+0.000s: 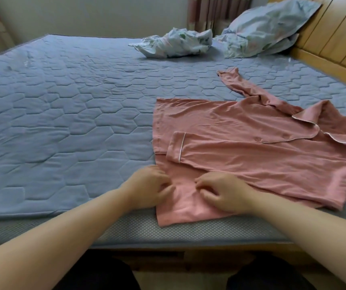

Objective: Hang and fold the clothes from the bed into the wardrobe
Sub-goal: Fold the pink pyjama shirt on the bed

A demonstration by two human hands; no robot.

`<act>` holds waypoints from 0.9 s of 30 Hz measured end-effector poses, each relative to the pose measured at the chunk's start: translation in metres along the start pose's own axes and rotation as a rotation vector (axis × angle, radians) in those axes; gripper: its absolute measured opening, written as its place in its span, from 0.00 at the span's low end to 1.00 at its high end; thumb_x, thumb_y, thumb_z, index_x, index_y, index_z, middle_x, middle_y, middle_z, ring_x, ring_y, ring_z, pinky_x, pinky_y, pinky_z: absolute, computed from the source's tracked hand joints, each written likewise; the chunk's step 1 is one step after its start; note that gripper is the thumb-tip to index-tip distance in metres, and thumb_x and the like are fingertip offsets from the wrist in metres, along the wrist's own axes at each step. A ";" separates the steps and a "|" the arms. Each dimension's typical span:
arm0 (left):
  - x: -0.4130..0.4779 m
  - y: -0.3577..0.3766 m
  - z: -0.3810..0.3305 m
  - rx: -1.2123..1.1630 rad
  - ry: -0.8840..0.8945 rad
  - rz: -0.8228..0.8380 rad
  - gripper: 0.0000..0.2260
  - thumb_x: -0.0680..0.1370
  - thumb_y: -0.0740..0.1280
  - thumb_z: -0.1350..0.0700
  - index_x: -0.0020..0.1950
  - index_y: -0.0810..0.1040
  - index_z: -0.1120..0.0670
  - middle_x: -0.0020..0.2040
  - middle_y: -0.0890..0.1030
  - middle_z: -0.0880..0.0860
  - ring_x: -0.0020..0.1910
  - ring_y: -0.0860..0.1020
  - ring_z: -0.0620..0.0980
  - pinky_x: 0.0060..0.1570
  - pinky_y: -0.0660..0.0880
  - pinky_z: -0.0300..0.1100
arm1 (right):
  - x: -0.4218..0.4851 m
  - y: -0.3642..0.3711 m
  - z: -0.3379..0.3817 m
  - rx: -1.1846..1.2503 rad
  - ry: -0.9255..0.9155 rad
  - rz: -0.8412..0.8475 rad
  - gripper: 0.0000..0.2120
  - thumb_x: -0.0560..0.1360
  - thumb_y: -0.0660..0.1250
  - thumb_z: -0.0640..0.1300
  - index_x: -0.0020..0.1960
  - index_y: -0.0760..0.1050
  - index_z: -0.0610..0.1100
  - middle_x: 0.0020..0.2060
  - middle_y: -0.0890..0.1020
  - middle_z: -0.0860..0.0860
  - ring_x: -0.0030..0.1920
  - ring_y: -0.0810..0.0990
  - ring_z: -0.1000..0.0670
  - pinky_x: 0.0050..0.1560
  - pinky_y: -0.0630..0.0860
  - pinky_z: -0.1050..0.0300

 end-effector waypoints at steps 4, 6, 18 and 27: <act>0.052 0.002 -0.005 0.028 -0.049 -0.347 0.10 0.72 0.65 0.60 0.48 0.83 0.60 0.49 0.83 0.58 0.49 0.79 0.59 0.51 0.77 0.51 | 0.034 -0.033 -0.037 -0.177 0.224 -0.498 0.15 0.74 0.58 0.42 0.56 0.78 0.39 0.57 0.79 0.41 0.58 0.75 0.40 0.62 0.68 0.50; 0.088 0.014 -0.009 0.034 -0.161 -0.258 0.17 0.75 0.64 0.60 0.63 0.77 0.57 0.66 0.74 0.58 0.67 0.70 0.60 0.66 0.66 0.54 | 0.048 -0.039 -0.072 -0.245 0.532 -0.293 0.21 0.79 0.57 0.47 0.70 0.68 0.43 0.72 0.65 0.40 0.72 0.62 0.41 0.72 0.56 0.46; 0.232 0.084 0.005 0.017 -0.486 0.063 0.25 0.81 0.50 0.44 0.78 0.52 0.46 0.79 0.49 0.51 0.78 0.44 0.53 0.74 0.43 0.57 | 0.047 -0.013 -0.144 -0.193 0.733 0.209 0.32 0.76 0.52 0.62 0.77 0.48 0.57 0.77 0.50 0.50 0.76 0.47 0.45 0.73 0.46 0.41; 0.234 0.114 0.017 0.077 -0.487 -0.136 0.28 0.77 0.51 0.42 0.77 0.57 0.46 0.78 0.55 0.51 0.77 0.49 0.52 0.73 0.45 0.55 | 0.096 -0.090 -0.188 -0.318 0.761 -0.122 0.19 0.77 0.55 0.45 0.66 0.71 0.43 0.64 0.73 0.41 0.63 0.72 0.42 0.61 0.68 0.55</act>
Point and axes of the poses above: each hand's wrist, its own x-axis towards the middle knuckle, its own y-axis out of the palm, z = x × y, the point moved 1 cm from there along x, towards the middle knuckle
